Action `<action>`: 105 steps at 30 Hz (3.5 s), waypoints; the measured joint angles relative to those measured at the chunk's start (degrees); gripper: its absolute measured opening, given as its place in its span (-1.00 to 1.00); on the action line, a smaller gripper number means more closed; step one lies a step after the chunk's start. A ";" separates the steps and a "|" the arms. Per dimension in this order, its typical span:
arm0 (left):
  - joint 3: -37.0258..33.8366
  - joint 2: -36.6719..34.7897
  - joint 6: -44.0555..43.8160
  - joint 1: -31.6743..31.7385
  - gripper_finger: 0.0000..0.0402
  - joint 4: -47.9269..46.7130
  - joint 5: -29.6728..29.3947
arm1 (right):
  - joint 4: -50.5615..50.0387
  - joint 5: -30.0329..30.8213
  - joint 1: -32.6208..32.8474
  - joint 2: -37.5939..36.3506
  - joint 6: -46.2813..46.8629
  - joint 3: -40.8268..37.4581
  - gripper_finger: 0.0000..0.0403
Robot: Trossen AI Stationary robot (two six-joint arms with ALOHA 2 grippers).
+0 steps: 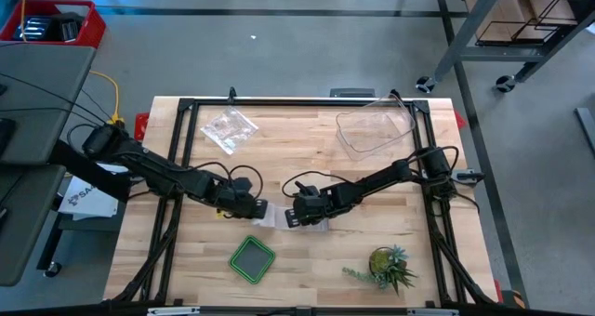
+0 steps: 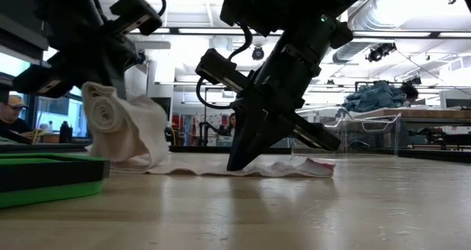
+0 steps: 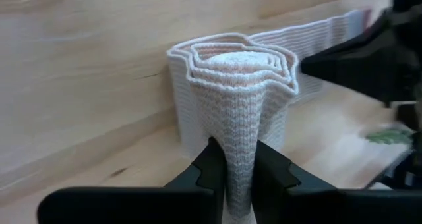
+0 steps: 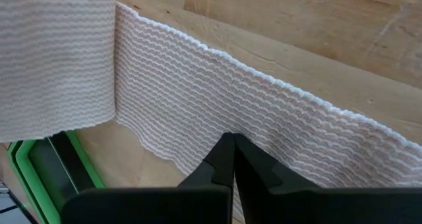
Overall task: Roll bandage
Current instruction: Roll the white bandage
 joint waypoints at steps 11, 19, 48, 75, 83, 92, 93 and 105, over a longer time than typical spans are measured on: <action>0.00 0.00 1.01 0.00 -0.71 1.71 -1.72 | 0.23 0.02 0.00 -0.01 -0.09 -0.02 -1.00; 0.00 5.04 5.19 1.19 -0.70 10.11 0.70 | 1.30 -0.37 -0.02 0.03 -0.11 -0.07 -1.00; -0.02 -1.32 15.89 4.66 -0.70 4.68 0.16 | 2.60 -2.29 -1.03 0.15 -0.01 -0.02 -1.00; -0.07 -1.66 21.03 8.51 -0.70 9.72 3.42 | 2.92 -5.42 -1.79 0.12 -5.68 -0.04 -1.00; -0.79 -16.92 23.72 10.05 -0.70 -15.59 -3.11 | 2.19 -6.03 -1.84 -1.08 -6.95 -0.14 -1.00; -7.35 -26.13 15.20 7.36 -0.70 -17.14 -4.39 | -6.43 -3.30 -2.84 -6.75 -9.59 -0.17 -1.00; -7.34 -26.17 15.44 7.30 -0.70 -16.97 -4.64 | -6.98 -2.88 -2.94 -7.47 -10.13 -0.20 -1.00; -7.34 -25.80 19.73 7.37 -0.70 -14.22 -9.03 | -11.09 6.50 -2.80 -15.72 -10.63 -0.06 -1.00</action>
